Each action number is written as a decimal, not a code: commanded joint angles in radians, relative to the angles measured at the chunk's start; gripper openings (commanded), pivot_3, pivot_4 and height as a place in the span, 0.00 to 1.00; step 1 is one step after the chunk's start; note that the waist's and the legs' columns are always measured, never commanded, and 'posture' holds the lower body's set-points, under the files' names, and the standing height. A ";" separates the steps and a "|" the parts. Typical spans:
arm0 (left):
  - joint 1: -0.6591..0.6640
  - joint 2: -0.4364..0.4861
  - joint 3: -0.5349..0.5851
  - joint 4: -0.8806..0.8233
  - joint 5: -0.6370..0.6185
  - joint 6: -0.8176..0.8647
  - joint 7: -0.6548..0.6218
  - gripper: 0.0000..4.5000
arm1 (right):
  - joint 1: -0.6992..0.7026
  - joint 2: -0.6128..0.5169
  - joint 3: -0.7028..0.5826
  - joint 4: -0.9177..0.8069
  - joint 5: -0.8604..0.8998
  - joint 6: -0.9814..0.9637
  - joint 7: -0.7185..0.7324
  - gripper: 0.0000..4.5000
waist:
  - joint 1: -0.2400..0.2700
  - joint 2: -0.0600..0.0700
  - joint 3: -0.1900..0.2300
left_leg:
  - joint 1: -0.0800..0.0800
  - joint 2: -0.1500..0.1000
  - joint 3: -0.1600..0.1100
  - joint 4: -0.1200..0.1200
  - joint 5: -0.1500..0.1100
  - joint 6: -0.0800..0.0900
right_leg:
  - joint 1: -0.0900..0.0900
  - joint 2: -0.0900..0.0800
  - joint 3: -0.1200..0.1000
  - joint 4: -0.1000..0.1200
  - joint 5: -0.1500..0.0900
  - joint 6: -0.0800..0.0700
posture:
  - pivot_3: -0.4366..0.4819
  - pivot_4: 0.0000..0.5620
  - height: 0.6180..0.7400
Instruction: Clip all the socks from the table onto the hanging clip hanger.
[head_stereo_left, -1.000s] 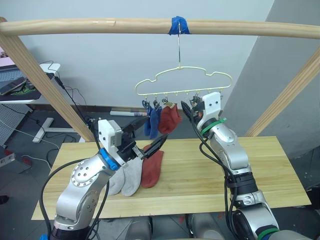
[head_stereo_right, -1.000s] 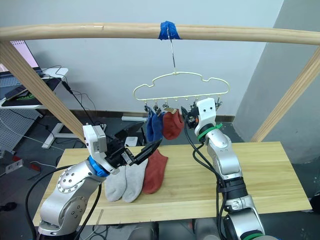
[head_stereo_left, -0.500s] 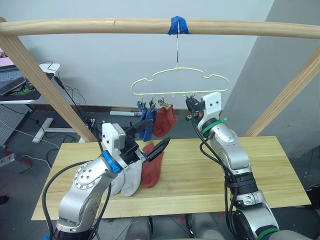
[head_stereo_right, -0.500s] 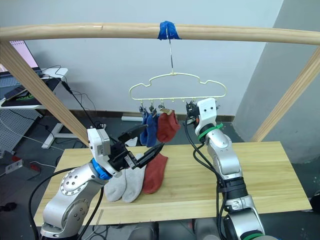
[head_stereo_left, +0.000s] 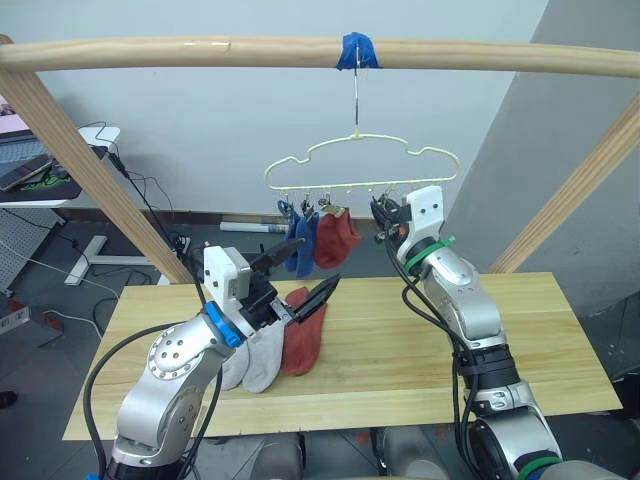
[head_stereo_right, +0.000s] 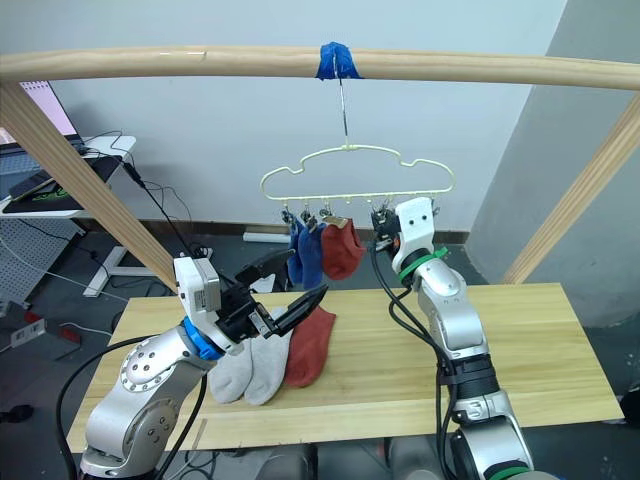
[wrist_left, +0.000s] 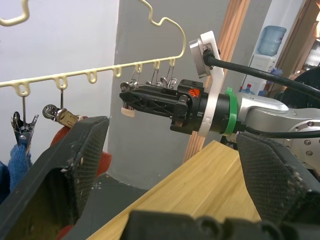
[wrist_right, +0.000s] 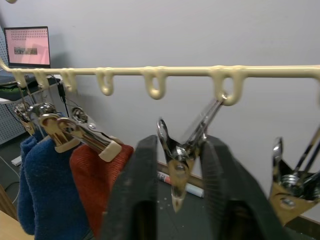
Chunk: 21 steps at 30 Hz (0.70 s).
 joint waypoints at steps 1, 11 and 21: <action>-0.015 0.005 -0.003 -0.046 -0.003 -0.004 0.003 1.00 | -0.013 0.002 -0.004 -0.039 0.005 -0.027 0.000 0.42 | 0.000 0.000 0.000 | 0.000 0.000 0.000 0.000 0.000 0.000 | 0.000 0.000 0.000 0.000 0.000 0.000 | 0.46 0.26 1.00; -0.023 0.003 -0.004 -0.044 -0.002 0.000 0.006 1.00 | -0.021 0.010 -0.010 -0.032 0.007 -0.038 -0.007 0.42 | 0.000 0.000 0.000 | 0.000 0.000 0.000 0.000 0.000 0.000 | 0.000 0.000 0.000 0.000 0.000 0.000 | 0.46 0.26 1.00; -0.015 0.004 -0.003 -0.050 0.000 -0.002 0.009 1.00 | -0.032 0.008 -0.021 -0.017 -0.001 -0.060 -0.028 0.42 | 0.000 0.000 0.000 | 0.000 0.000 0.000 0.000 0.000 0.000 | 0.000 0.000 0.000 0.000 0.000 0.000 | 0.47 0.26 1.00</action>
